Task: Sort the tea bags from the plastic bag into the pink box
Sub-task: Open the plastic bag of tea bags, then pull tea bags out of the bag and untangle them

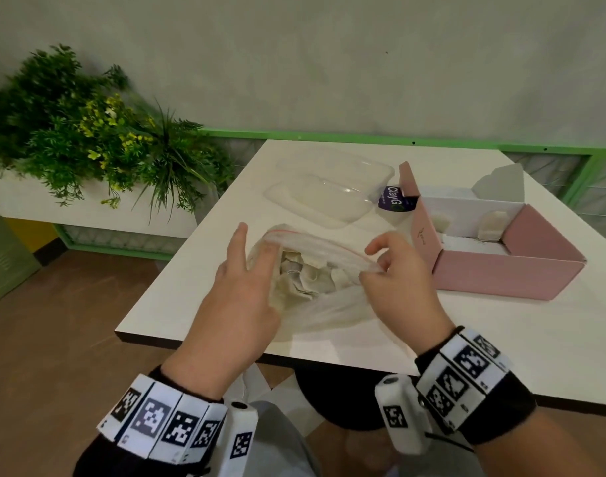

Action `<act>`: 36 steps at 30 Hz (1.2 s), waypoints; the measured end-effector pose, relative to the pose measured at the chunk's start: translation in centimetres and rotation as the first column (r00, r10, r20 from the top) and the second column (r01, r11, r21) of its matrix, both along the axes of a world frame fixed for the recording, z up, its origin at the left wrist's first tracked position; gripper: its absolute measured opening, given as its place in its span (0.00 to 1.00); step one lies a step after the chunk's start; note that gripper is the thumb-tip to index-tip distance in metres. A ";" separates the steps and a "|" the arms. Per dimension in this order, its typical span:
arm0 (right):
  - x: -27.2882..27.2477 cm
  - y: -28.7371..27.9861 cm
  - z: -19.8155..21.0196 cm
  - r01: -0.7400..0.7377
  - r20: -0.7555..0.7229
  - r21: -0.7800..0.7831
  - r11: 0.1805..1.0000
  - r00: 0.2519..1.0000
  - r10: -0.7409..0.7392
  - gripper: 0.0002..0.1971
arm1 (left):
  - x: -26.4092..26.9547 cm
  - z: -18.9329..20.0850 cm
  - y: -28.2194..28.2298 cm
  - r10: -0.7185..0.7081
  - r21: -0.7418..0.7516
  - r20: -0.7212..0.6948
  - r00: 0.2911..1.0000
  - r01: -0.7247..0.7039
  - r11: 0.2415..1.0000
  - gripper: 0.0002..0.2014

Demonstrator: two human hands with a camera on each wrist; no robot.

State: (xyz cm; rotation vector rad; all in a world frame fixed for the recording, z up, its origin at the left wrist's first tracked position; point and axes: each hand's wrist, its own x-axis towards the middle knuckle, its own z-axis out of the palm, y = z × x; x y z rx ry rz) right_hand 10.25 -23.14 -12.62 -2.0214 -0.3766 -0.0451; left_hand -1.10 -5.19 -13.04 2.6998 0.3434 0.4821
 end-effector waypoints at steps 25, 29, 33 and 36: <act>2.8 8.2 1.5 -0.339 0.012 -0.739 0.582 0.857 0.515 0.28 | 4.1 -1.0 3.7 -0.110 -0.351 0.002 0.994 0.103 0.931 0.38; 3.5 8.9 1.5 -0.388 0.098 -0.656 0.648 0.807 0.582 0.26 | 4.2 -1.7 3.2 -0.097 -0.352 0.066 0.993 0.114 0.929 0.38; 4.2 9.3 1.4 -0.339 0.108 -0.768 0.544 0.768 0.631 0.13 | 3.4 -1.7 2.3 -0.061 -0.378 0.056 0.997 0.077 0.923 0.48; 4.6 9.1 1.6 -0.397 0.162 -0.631 0.666 0.773 0.614 0.11 | 2.5 -1.4 1.5 -0.069 -0.385 0.028 0.997 0.075 0.920 0.51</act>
